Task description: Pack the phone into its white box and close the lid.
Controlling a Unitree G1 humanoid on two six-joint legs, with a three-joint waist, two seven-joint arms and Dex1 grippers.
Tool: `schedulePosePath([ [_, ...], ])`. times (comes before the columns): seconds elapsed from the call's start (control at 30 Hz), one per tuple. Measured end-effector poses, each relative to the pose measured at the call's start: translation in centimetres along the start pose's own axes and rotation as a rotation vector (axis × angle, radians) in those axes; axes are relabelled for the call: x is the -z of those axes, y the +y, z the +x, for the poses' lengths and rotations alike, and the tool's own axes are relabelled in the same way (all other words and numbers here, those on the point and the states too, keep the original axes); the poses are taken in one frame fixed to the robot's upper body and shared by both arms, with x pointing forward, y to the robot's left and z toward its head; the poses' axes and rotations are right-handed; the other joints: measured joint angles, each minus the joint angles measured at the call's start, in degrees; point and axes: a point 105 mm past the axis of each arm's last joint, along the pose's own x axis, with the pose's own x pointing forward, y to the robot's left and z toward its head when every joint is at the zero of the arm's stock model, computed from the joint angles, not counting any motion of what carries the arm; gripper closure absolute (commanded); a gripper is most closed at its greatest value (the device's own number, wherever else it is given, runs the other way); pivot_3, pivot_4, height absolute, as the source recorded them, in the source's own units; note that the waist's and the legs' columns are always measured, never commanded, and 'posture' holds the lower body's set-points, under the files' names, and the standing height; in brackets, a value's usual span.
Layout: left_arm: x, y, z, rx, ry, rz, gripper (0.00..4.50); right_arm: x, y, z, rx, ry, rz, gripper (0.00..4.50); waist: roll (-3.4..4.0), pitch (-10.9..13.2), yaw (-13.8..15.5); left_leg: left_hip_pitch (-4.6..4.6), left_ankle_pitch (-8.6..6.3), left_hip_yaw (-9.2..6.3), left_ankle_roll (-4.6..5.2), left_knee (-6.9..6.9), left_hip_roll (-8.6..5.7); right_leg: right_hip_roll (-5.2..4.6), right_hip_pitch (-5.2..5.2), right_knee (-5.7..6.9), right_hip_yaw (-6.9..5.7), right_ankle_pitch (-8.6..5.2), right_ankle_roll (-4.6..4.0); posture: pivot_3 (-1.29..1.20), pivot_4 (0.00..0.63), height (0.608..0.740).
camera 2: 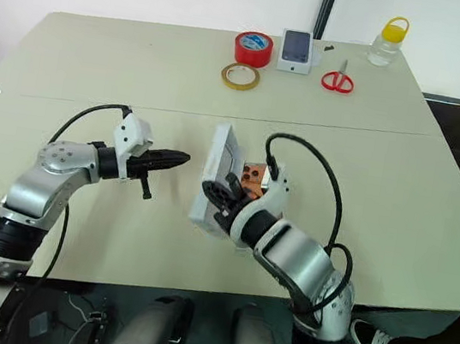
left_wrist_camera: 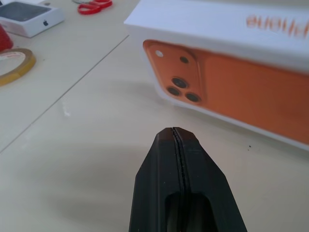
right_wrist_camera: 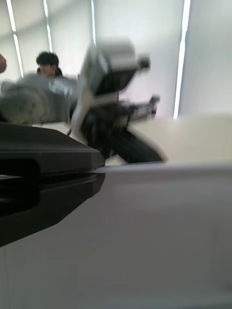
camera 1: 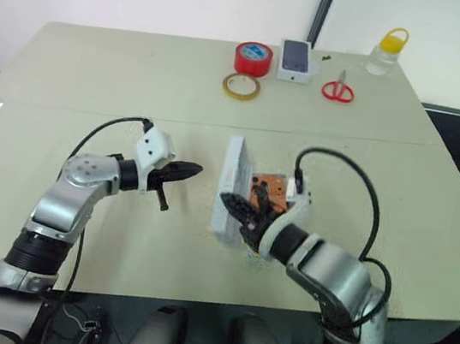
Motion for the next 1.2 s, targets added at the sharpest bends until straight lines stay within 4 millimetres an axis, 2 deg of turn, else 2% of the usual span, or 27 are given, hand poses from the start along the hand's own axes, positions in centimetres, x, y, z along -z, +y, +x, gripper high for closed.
schedulePosePath([
  [0.07,-0.2,-1.0,1.0,0.049,-0.017,-0.001,4.50,-0.8,-0.4,-0.3,0.014,-0.016,-0.052,2.52,0.00,0.0,0.0,0.01,-0.10,0.00,0.18,0.02,-0.01,0.01,0.05,-0.03,0.00,0.00,0.00,0.00,0.150,0.740],
  [0.23,-0.8,-3.0,2.8,0.150,-0.038,0.008,4.50,-4.5,-1.0,-1.0,0.028,-0.042,-0.240,0.03,0.04,0.0,-0.1,0.02,-0.11,0.02,0.19,-0.03,0.03,0.09,0.01,-0.01,0.02,0.00,0.00,0.00,0.150,0.740],
  [0.3,-1.2,-3.4,3.3,0.170,-0.054,0.009,4.50,-6.3,-1.4,-1.6,0.056,-0.029,-0.350,0.03,0.06,0.0,0.0,0.01,-0.12,0.04,0.22,0.01,0.02,0.08,0.05,-0.02,0.03,0.00,0.00,0.00,0.150,0.740],
  [0.33,-1.6,-3.7,3.9,0.188,-0.069,0.012,4.50,-7.8,-1.6,-2.2,0.089,-0.018,-0.431,0.03,0.08,0.0,0.1,0.00,-0.14,0.05,0.26,0.02,0.02,0.07,0.06,-0.05,0.02,0.00,0.00,0.00,0.150,0.740],
  [0.43,-2.3,-4.2,4.6,0.223,-0.089,0.024,4.50,-10.3,-1.1,-3.5,0.109,-0.016,-0.530,0.03,0.07,0.0,0.2,0.00,-0.17,0.04,0.30,-0.04,0.06,0.08,0.08,-0.13,0.01,0.00,0.00,0.00,0.150,0.740],
  [0.73,-2.4,-5.1,5.2,0.265,-0.081,0.030,4.50,-10.0,-1.5,-4.7,0.158,0.113,-0.683,0.03,0.08,0.0,0.2,-0.01,-0.20,0.07,0.36,0.07,0.08,0.07,0.14,-0.13,0.01,0.00,0.00,0.00,0.150,0.740],
  [0.97,-2.9,-5.4,5.1,0.275,-0.082,0.038,4.50,-10.8,-1.1,-6.2,0.235,0.163,-1.009,0.03,0.10,0.0,0.4,0.12,-0.23,0.03,0.40,0.08,0.09,0.07,0.35,-0.24,-0.05,0.00,0.00,0.00,0.150,0.740],
  [1.2,-3.1,-5.7,5.3,0.276,-0.084,0.025,4.50,-11.0,-1.4,-5.9,0.239,0.208,-1.211,0.03,0.07,0.0,0.3,0.67,-0.26,0.03,0.44,-0.02,0.09,0.07,0.88,-0.35,-0.04,-0.01,0.01,0.00,0.150,0.740],
])
